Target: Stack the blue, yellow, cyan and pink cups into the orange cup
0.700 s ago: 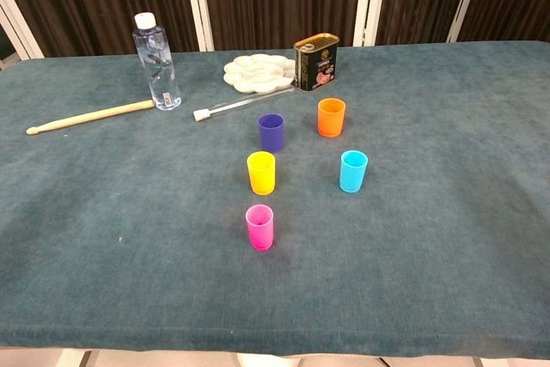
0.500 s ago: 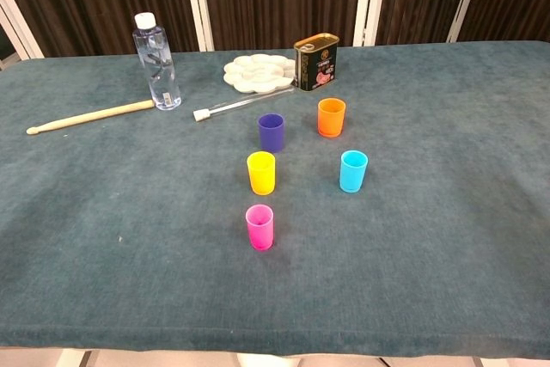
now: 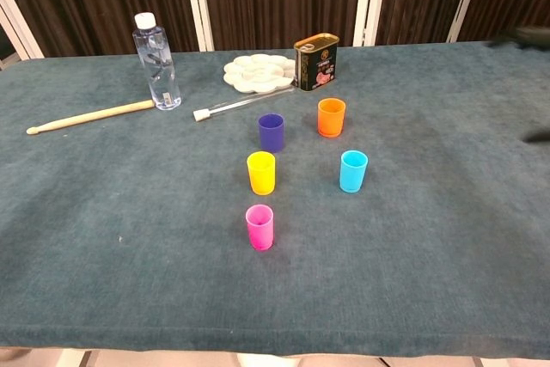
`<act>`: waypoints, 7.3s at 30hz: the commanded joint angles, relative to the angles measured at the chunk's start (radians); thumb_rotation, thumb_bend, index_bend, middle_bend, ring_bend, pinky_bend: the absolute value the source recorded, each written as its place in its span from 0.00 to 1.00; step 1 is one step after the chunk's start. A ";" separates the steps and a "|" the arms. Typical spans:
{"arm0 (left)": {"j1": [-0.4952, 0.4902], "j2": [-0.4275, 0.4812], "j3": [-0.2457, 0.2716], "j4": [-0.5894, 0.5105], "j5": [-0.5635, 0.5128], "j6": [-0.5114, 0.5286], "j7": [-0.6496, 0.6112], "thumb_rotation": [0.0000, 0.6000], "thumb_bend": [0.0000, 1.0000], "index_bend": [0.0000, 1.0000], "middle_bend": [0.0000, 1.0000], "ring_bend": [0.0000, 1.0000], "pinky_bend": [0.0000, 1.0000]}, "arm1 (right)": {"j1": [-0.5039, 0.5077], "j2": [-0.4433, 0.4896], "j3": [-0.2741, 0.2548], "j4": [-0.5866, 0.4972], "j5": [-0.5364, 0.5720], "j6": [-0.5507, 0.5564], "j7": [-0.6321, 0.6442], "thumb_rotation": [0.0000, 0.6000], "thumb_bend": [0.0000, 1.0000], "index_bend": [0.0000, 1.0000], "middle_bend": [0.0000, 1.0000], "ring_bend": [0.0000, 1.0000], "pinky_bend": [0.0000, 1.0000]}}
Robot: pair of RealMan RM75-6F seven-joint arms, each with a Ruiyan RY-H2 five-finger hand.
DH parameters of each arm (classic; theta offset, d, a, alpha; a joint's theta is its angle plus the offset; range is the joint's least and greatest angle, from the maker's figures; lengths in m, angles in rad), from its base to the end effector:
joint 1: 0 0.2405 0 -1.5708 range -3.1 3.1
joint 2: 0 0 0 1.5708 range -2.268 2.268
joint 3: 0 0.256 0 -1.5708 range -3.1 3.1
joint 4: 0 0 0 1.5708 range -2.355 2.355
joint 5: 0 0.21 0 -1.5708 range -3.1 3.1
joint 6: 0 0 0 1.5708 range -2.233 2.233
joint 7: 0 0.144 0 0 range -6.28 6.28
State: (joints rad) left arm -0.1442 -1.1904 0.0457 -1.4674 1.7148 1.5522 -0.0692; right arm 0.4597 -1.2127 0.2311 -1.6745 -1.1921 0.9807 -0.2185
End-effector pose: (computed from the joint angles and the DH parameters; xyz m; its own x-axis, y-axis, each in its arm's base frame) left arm -0.2983 0.1773 0.1318 0.4113 0.0149 0.9114 0.8787 -0.2724 -0.3921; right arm -0.2304 -0.3098 0.0917 0.3894 -0.2363 0.8903 -0.9190 -0.1641 0.3584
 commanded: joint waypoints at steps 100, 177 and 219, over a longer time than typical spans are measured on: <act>0.014 0.019 0.009 -0.002 0.034 0.031 -0.025 1.00 0.44 0.00 0.00 0.00 0.08 | 0.589 -0.604 0.174 0.623 0.602 -0.065 -0.453 1.00 0.48 0.64 0.02 0.00 0.00; 0.023 0.039 0.011 -0.018 0.018 0.027 -0.040 1.00 0.42 0.00 0.00 0.00 0.08 | 0.507 -0.519 0.158 0.446 0.535 0.090 -0.391 1.00 0.48 0.60 0.05 0.00 0.00; 0.019 0.031 0.014 -0.021 0.013 0.006 -0.015 1.00 0.42 0.00 0.00 0.00 0.08 | 0.308 -0.188 -0.121 -0.089 0.214 0.005 -0.240 1.00 0.47 0.21 0.00 0.00 0.00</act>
State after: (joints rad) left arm -0.1257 -1.1587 0.0600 -1.4884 1.7276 1.5576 -0.0849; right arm 0.8211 -1.4939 0.1803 -1.6777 -0.9240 1.0021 -0.4989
